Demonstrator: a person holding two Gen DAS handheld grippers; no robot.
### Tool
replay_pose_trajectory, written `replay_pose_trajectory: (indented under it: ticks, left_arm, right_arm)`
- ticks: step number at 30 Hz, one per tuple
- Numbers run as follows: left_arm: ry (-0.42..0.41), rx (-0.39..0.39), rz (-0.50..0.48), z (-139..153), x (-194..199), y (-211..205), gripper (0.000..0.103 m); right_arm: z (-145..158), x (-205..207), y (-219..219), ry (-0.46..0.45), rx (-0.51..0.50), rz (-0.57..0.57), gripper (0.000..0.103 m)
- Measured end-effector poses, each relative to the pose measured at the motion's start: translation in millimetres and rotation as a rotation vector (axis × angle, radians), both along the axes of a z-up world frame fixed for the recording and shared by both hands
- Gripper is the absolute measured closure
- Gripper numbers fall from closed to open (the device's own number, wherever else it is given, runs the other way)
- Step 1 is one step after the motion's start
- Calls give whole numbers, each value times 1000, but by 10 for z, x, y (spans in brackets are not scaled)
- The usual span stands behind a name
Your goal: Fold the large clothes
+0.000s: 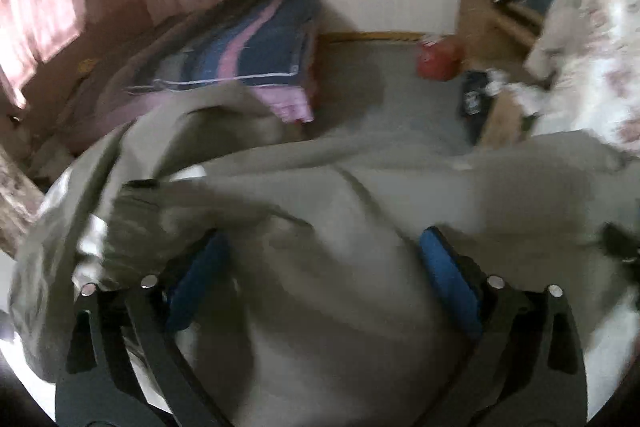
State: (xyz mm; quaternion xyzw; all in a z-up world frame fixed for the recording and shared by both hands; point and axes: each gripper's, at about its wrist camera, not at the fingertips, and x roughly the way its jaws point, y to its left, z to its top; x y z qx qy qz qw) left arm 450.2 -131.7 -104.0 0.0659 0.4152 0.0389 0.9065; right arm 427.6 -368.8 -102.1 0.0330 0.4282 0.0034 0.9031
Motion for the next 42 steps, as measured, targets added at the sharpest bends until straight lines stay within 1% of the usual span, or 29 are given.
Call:
replay_pose_trajectory:
  ticks: [1,3,4,7,9,11,13,16,17,18,20,21,25,27,29,33,39,42]
  left_arm:
    - [3,37,-12,-38,52,68,12]
    - [13,56,-34,-76,109,179,16]
    - [12,57,-35,-73,126,240,19]
    - [12,36,-34,-75,144,411,27]
    - [-6,27,-65,-41,83,450,29]
    - [-38,-13,-96,54,-62,510,24]
    - [-79,-57,-134,212,-294,613,13]
    - [-123,-85,-163,414,-657,820,9]
    - [-132,-76,-150,449,-769,887,4]
    - [-161,-49,-105,503,-930,1037,3]
    - [-185,-49,-71,538,-1138,1280,3]
    - [-183,-41,-57,534,-1225,1397,3]
    - [-185,38,57,468,-1550,1889,3]
    - [-174,54,97,399,-1640,2076,3]
    - [-159,53,113,352,-1696,2218,3]
    - [-154,46,102,257,-1808,2283,3]
    - [-170,76,102,172,-1794,2282,3]
    - [-158,91,109,116,-1731,2268,3]
  right_arm:
    - [-19,11,2,3,-14,5,4]
    - [-56,34,-1,6,-52,-1,3]
    - [-58,29,-10,8,-56,-8,3]
    - [-71,-8,-149,21,-63,-80,3]
    - [-52,-89,-222,21,-39,-100,3]
    - [36,-242,-227,-20,-23,-84,3]
    - [126,-417,-238,-48,-2,-66,3]
    - [288,-866,-281,-103,41,-55,2]
    - [311,-975,-288,-111,52,-48,2]
    - [337,-1108,-303,-120,58,-45,2]
    - [370,-1375,-319,-131,67,-40,2]
    - [380,-1490,-322,-135,74,-41,2]
    - [446,-1805,-253,-147,74,-31,2]
    - [479,-1917,-173,-155,74,-11,2]
    - [536,-2027,-108,-170,74,-1,2]
    - [583,-2116,-26,-181,73,14,2]
    - [572,-2180,59,-179,77,18,2]
    - [568,-2202,69,-175,76,22,2]
